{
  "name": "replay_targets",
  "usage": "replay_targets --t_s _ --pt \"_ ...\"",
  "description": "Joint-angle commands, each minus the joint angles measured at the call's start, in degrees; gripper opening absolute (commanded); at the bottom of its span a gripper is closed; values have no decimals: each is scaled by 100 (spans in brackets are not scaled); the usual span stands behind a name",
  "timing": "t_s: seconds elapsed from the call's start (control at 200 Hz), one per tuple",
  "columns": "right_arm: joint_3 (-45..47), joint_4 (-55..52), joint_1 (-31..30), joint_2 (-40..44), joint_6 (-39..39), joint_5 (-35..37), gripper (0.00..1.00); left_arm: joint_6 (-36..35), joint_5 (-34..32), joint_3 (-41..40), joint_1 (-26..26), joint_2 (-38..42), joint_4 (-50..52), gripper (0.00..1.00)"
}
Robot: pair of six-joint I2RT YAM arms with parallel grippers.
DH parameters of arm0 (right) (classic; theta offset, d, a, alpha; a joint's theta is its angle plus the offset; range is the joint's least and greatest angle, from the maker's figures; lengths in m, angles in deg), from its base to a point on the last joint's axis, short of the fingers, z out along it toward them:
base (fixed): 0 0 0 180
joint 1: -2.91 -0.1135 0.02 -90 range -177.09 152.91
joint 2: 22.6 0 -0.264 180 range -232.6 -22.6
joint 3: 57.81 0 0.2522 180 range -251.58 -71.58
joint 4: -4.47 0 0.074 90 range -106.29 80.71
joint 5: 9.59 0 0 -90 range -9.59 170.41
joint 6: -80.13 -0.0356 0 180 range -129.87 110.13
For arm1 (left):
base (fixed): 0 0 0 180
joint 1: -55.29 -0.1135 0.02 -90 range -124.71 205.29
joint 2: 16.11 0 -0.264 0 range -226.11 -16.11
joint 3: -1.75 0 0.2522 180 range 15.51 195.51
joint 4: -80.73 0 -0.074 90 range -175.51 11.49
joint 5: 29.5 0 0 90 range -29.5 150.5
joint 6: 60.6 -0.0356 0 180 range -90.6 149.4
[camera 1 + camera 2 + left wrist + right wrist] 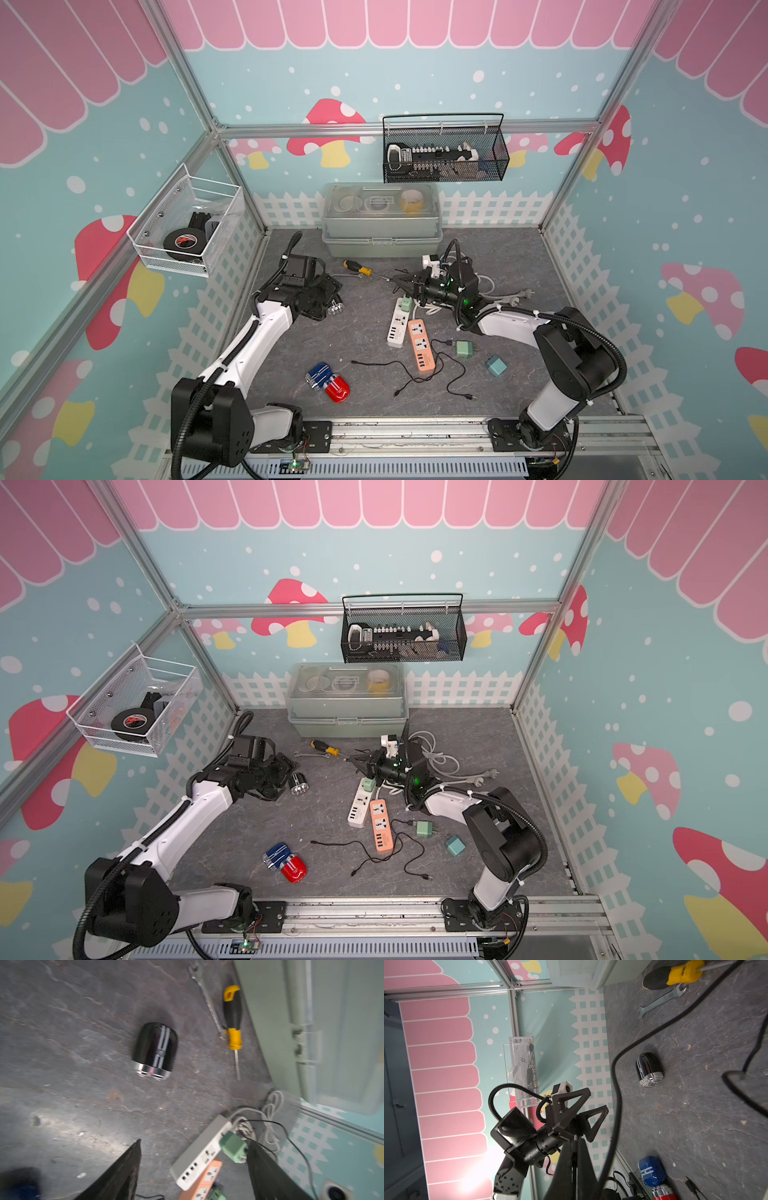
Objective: Charge the electric shaver
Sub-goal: Pick up the electric shaver from the center of the board.
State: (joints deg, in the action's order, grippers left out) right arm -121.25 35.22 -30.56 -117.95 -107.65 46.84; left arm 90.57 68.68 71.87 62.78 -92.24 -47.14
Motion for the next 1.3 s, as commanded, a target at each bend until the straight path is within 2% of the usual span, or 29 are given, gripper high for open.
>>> replay_targets --t_s 0.0,0.095,0.21,0.37,0.535,0.695,0.876,1.141,1.296 --pt "-139 -365 -25 248 571 -144 0 -413 -390 -116 -158 -275 283 80" --pt "-309 -789 -28 354 811 -153 0 -358 -565 0 -218 -580 312 81" --pt "-372 -865 -28 377 839 -168 0 77 -253 108 -13 -1001 -174 83" --pt "-467 -856 -20 258 804 -250 0 1257 -171 376 598 -1475 -984 83" --pt "-596 -856 -11 110 770 -365 0 2060 -356 558 794 -1859 -1847 82" --pt "-590 -670 10 6 625 -422 0 2111 -495 732 735 -2443 -1932 82" --pt "-636 -632 35 -63 578 -431 0 2250 -565 525 577 -2641 -2330 82" --pt "-712 -533 64 -180 490 -432 0 1803 -810 244 121 -2176 -1944 83" --pt "-711 -375 78 -272 366 -422 0 1565 -801 320 -229 -2168 -1536 83"
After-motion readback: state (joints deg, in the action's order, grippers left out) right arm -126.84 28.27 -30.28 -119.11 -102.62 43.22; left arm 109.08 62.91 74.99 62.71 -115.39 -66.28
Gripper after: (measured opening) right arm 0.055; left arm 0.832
